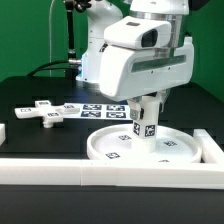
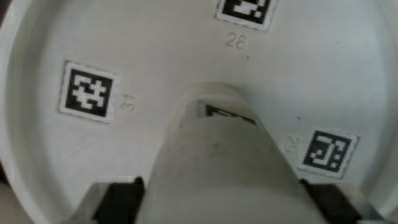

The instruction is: Assemble round table

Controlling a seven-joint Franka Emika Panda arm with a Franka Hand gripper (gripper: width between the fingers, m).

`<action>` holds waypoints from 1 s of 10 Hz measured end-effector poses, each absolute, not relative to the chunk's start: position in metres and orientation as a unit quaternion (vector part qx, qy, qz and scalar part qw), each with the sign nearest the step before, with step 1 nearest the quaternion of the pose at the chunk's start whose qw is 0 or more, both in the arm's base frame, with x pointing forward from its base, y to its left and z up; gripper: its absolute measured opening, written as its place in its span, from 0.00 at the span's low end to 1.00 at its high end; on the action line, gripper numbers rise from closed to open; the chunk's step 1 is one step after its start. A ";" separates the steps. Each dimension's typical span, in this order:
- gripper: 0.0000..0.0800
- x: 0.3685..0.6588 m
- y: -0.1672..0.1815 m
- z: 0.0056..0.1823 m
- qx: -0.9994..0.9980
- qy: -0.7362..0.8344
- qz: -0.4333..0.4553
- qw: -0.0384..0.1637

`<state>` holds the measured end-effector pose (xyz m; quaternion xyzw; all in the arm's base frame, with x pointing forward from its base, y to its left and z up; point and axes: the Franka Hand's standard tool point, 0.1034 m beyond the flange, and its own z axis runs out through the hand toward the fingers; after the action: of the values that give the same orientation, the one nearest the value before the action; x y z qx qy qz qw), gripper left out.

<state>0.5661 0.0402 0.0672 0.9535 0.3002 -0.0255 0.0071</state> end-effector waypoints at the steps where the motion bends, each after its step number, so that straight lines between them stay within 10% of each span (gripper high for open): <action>1: 0.51 0.566 0.040 0.067 0.962 0.272 -0.025 0.007; 10: 0.51 0.565 0.037 0.067 0.988 -0.155 -0.011 -0.020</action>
Offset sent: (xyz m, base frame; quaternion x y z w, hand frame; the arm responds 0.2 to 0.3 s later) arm -0.0066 -0.0098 0.0034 0.0109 0.0250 0.2971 0.9545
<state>0.5650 0.0373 0.0667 0.9877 -0.1549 -0.0113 -0.0204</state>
